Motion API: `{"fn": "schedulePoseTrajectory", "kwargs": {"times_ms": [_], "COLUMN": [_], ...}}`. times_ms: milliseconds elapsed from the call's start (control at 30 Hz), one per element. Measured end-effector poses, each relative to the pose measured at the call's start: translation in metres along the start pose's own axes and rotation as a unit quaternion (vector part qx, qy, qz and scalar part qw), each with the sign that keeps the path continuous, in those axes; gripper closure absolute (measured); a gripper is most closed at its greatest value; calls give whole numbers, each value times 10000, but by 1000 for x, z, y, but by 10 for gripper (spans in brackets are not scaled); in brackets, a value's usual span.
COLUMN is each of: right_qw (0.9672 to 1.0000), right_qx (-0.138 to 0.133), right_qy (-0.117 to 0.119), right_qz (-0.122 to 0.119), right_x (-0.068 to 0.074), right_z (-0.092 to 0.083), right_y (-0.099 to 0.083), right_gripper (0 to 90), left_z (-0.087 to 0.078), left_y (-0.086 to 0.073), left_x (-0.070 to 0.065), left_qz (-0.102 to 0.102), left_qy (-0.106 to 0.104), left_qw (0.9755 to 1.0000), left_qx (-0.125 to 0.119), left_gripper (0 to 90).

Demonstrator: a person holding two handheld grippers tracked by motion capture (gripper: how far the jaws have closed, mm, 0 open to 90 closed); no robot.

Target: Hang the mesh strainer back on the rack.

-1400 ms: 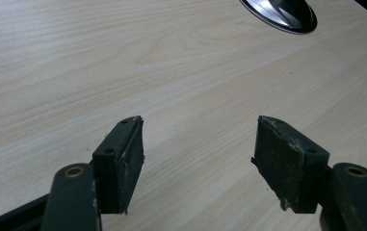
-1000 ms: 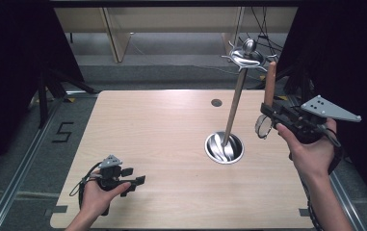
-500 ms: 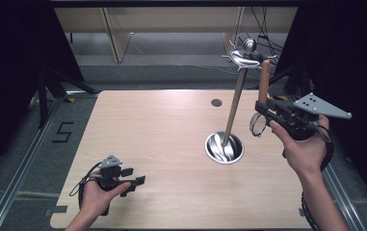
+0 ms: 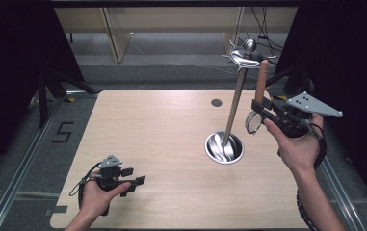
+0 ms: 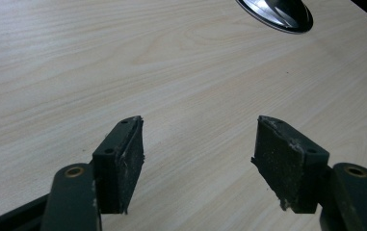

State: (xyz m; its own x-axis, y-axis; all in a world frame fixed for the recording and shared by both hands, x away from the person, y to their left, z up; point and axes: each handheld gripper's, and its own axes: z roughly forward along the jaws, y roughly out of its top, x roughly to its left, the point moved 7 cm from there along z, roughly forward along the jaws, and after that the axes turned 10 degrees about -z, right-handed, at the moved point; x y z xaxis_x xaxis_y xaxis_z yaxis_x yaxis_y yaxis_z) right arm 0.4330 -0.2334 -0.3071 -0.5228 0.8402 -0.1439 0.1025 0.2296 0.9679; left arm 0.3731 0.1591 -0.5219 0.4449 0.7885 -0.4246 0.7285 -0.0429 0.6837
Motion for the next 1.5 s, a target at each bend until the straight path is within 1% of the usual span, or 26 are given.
{"fn": "schedulePoseTrajectory", "kwargs": {"times_ms": [133,267,367,500,600,667,700,733,867,900,933,967,1000,1033,1067,1100,1133,1167,1200,1233,1267,1300,1367,1400,1433,1500], "right_qw": [9999,9999,10000,9998,9996,9994,9994,9994,9990,9990,9981,9981,9978,9965,9965,9952,9929,9928,9918,9902,9902,9869,9856,9863,9850,9853], "right_qx": [57,139,-51,-215,-227,-174,-174,-70,218,218,388,388,508,682,682,825,1043,1096,1146,1282,1282,1483,1547,1543,1559,1552], "right_qy": [-76,-47,-9,-3,-182,-265,-265,-320,-387,-387,-450,-450,-407,-407,-407,-427,-425,-439,-391,-395,-395,-311,-245,-221,-225,-266], "right_qz": [46,11,-58,-5,-36,-101,-101,-70,73,73,179,179,152,260,260,299,386,218,398,393,393,559,644,546,698,656], "right_x": [2,3,1,0,-6,-15,-15,-21,-32,-32,-36,-36,-38,-40,-40,-41,-42,-45,-42,-42,-42,-38,-35,-36,-33,-35], "right_z": [4,6,6,-1,-8,-13,-13,-17,-21,-21,-22,-22,-23,-24,-24,-24,-24,-24,-23,-23,-23,-22,-22,-21,-22,-22], "right_y": [-2,-6,-5,-3,-6,-13,-13,-24,-57,-57,-77,-77,-84,-105,-105,-115,-137,-144,-150,-159,-159,-174,-180,-182,-182,-184], "right_gripper": [696,674,591,526,491,482,482,474,473,473,472,472,472,470,470,469,466,464,463,460,460,449,448,449,450,449], "left_z": [0,0,0,0,0,0,0,0,1,1,2,2,2,3,2,2,2,3,3,3,3,3,2,1,1,2], "left_y": [0,0,0,0,0,0,0,0,-1,-1,-1,-1,-2,-1,-2,-2,-2,-2,-2,-2,-2,-2,-2,-2,-3,-3], "left_x": [0,0,0,0,0,0,0,0,0,0,0,0,1,1,1,1,1,1,1,-1,-1,-1,-3,-3,-3,-3], "left_qz": [2,1,5,6,19,17,17,18,11,11,21,21,87,69,59,52,50,47,53,-1,-1,37,79,108,104,95], "left_qy": [1,-12,-18,-15,-11,-7,-7,-3,14,14,14,14,47,41,42,44,49,50,50,3,3,8,-51,-52,-62,-65], "left_qw": [10000,10000,10000,10000,10000,10000,10000,10000,10000,10000,10000,10000,9999,10000,9999,9999,9999,9999,9999,10000,10000,10000,9999,9999,9999,9999], "left_qx": [4,10,17,12,5,4,4,7,19,19,48,48,117,46,94,89,97,89,99,43,43,72,79,79,91,93], "left_gripper": [339,339,339,339,339,339,339,339,339,339,339,339,339,339,339,339,339,339,339,339,339,339,339,339,339,339]}}
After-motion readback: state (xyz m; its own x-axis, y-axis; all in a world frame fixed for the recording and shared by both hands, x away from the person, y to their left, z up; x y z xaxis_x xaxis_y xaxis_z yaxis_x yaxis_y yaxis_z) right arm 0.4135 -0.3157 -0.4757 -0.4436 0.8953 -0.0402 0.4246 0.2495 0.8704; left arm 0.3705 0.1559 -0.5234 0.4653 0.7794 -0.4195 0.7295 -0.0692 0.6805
